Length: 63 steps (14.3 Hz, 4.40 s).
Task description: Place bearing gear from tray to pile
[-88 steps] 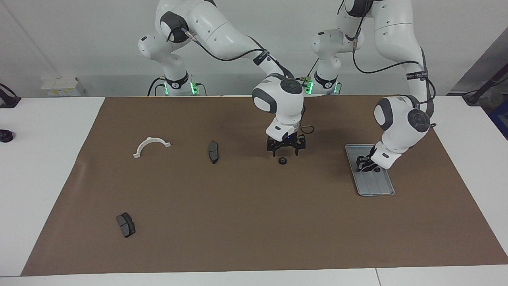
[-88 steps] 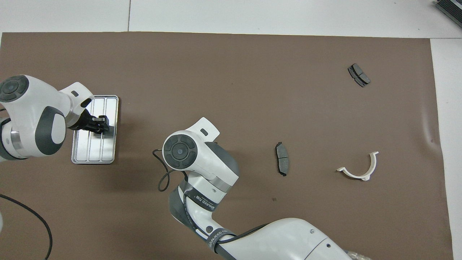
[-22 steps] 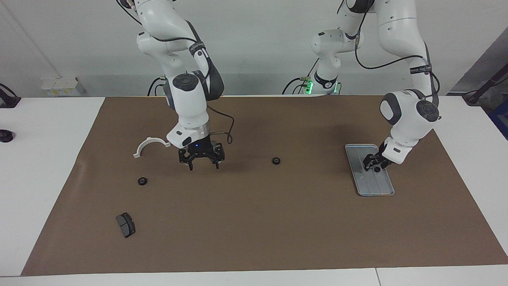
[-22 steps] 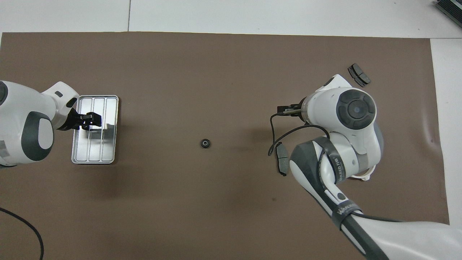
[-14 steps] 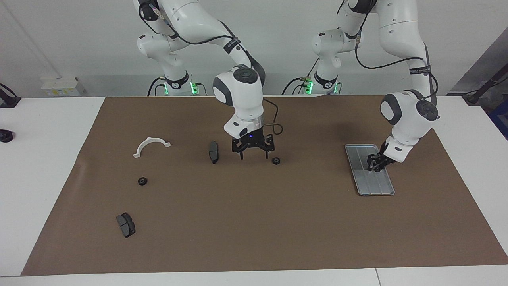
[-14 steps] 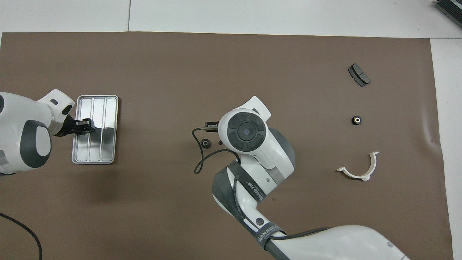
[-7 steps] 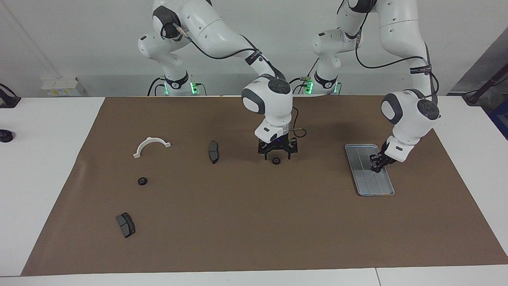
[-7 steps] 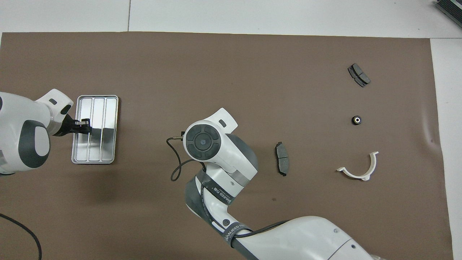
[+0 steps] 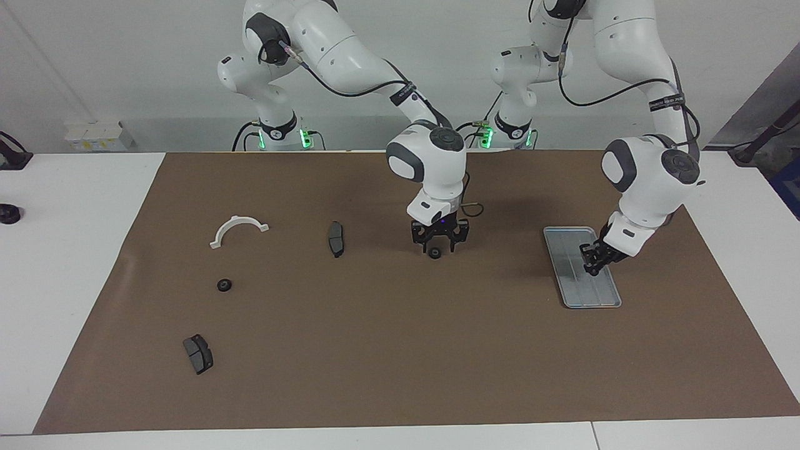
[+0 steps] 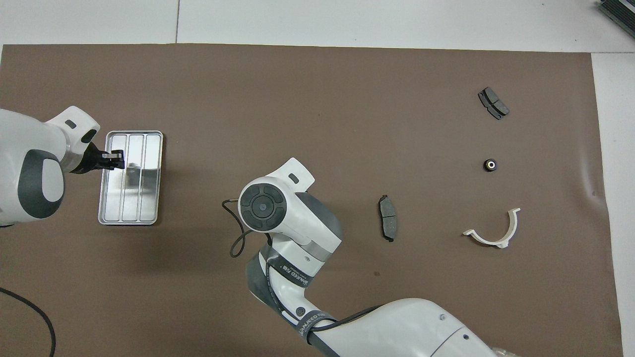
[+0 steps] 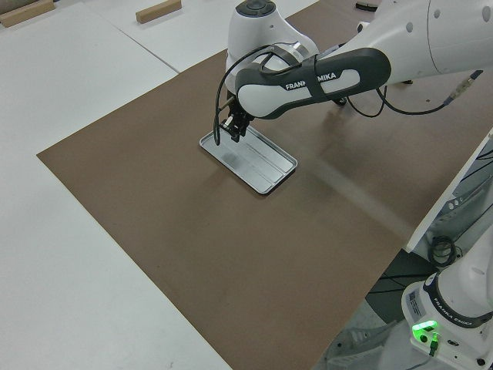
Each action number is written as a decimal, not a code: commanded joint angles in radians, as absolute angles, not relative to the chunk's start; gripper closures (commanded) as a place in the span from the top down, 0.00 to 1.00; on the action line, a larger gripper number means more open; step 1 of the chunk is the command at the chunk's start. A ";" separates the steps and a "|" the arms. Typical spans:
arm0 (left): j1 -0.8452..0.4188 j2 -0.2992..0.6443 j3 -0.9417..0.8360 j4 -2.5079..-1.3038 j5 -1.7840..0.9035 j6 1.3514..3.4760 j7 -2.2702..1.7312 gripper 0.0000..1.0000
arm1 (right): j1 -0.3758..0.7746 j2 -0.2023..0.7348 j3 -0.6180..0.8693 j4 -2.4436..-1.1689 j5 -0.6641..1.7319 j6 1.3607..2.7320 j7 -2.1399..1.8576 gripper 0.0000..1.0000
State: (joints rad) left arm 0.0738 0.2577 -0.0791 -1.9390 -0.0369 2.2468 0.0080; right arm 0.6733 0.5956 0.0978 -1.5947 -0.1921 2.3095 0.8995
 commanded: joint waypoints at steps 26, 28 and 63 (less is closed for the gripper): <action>-0.511 0.261 -0.072 -1.962 -0.032 2.276 -0.564 0.00 | 0.302 0.186 0.087 -2.162 -0.184 2.529 0.577 0.00; -0.547 0.271 -0.072 -1.989 -0.031 2.345 -0.571 0.11 | 0.247 0.176 0.087 -2.207 -0.176 2.542 0.488 0.00; 0.032 -0.038 -0.061 -1.809 -0.032 1.756 -0.014 1.00 | 0.644 0.575 0.092 -1.606 -0.179 2.284 0.798 0.76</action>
